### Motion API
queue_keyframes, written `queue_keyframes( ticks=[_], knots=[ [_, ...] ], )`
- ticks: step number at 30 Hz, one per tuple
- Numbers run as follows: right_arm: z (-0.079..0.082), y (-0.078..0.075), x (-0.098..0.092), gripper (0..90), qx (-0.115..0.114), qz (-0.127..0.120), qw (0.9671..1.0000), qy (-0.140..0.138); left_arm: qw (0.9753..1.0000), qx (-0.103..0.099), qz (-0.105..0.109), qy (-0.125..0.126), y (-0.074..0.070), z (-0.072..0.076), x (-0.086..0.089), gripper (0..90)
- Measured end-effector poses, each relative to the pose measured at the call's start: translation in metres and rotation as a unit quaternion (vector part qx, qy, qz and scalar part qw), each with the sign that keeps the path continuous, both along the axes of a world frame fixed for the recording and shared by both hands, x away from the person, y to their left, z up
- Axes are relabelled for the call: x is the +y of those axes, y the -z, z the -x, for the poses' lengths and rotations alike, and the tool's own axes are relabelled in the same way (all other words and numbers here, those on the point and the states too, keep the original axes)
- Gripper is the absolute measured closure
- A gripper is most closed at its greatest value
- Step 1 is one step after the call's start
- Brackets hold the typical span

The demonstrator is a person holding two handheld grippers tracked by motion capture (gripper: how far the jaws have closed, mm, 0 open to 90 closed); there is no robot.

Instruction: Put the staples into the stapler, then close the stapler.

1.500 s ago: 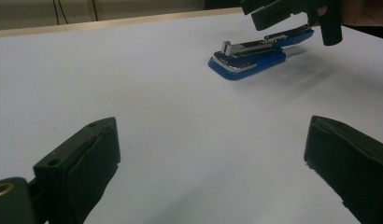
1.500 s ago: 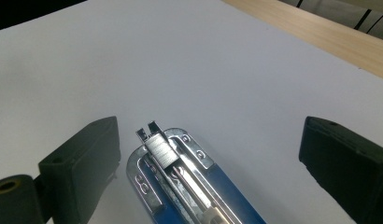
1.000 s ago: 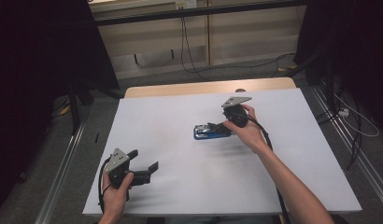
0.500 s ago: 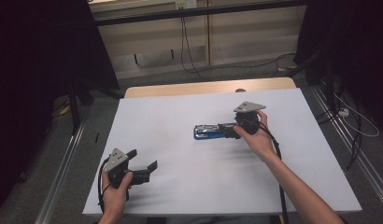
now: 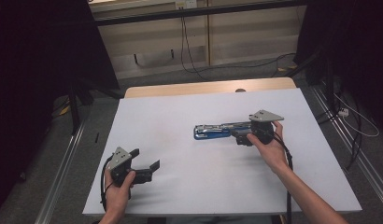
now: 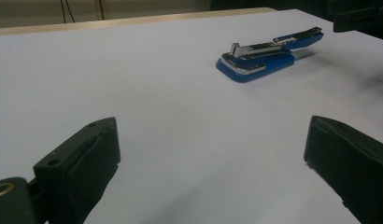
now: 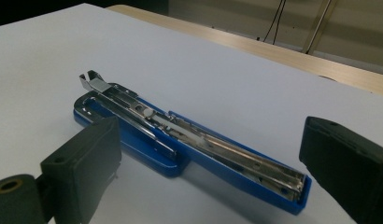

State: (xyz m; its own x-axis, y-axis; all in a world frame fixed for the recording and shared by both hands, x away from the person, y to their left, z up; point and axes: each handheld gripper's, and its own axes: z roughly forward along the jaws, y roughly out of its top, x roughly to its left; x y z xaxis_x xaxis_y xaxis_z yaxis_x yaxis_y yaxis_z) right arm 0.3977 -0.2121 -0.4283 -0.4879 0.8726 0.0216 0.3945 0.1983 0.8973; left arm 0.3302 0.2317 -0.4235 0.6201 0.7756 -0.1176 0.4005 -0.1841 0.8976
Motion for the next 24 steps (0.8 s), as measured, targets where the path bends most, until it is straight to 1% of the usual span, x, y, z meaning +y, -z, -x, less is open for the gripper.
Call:
queue_keyframes(
  ticks=[2,5,6,8,9,10,11,13,15,16,17,18,19,21,23,24],
  knots=[
    [0.004,0.002,-0.005,5.9,0.001,-0.007,1.0,0.004,1.0,0.0,0.001,-0.003,0.0,0.001,0.001,3.8],
    [0.009,0.003,-0.01,5.8,-0.003,-0.009,0.9999,0.01,1.0,0.002,0.001,-0.009,0.0,-0.001,0.003,3.7],
    [0.01,0.004,-0.011,5.7,-0.004,-0.009,0.9999,0.011,0.9999,0.001,0.004,-0.01,0.0,-0.001,0.003,3.8],
    [0.013,0.005,-0.014,5.7,-0.006,-0.021,0.9997,0.015,0.9999,0.0,0.003,-0.012,-0.001,-0.001,0.005,3.8],
    [0.015,0.005,-0.015,5.4,-0.002,-0.022,0.9996,0.015,0.9999,-0.001,0.007,-0.013,-0.001,0.0,0.006,3.8],
    [0.016,0.006,-0.016,5.1,0.003,-0.015,0.9998,0.015,0.9999,-0.002,0.008,-0.015,-0.002,0.0,0.006,3.8],
    [0.017,0.007,-0.016,5.1,0.006,-0.014,0.9997,0.019,0.9999,-0.002,0.007,-0.014,-0.002,0.001,0.007,3.8],
    [0.018,0.008,-0.018,5.1,0.007,-0.02,0.9995,0.023,0.9998,-0.002,0.01,-0.017,-0.002,0.001,0.008,3.8],
    [0.019,0.009,-0.019,5.1,0.006,-0.015,0.9996,0.025,0.9999,-0.003,0.006,-0.016,-0.003,0.001,0.009,3.8],
    [0.019,0.009,-0.019,5.1,0.006,-0.016,0.9995,0.025,0.9999,-0.005,0.005,-0.014,-0.003,0.001,0.008,3.8],
    [0.019,0.009,-0.019,5.2,0.006,-0.015,0.9996,0.024,0.9999,-0.006,0.0,-0.014,-0.003,0.001,0.008,3.7],
    [0.019,0.009,-0.02,5.2,0.006,-0.016,0.9995,0.025,0.9999,-0.007,-0.009,-0.013,-0.002,0.0,0.007,3.8],
    [0.019,0.009,-0.02,5.1,0.005,-0.014,0.9996,0.025,0.9999,-0.007,-0.007,-0.013,-0.001,-0.001,0.007,3.8],
    [0.019,0.008,-0.022,5.8,-0.002,-0.013,0.9994,0.031,0.9999,0.002,-0.011,-0.013,0.001,-0.003,0.007,3.7],
    [0.018,0.008,-0.025,5.9,-0.005,-0.017,0.9992,0.036,0.9998,0.008,-0.011,-0.016,0.002,-0.005,0.007,3.7],
    [0.018,0.008,-0.026,5.8,-0.006,-0.014,0.9992,0.038,0.9998,0.008,-0.011,-0.013,0.003,-0.006,0.007,3.7]
  ],
)
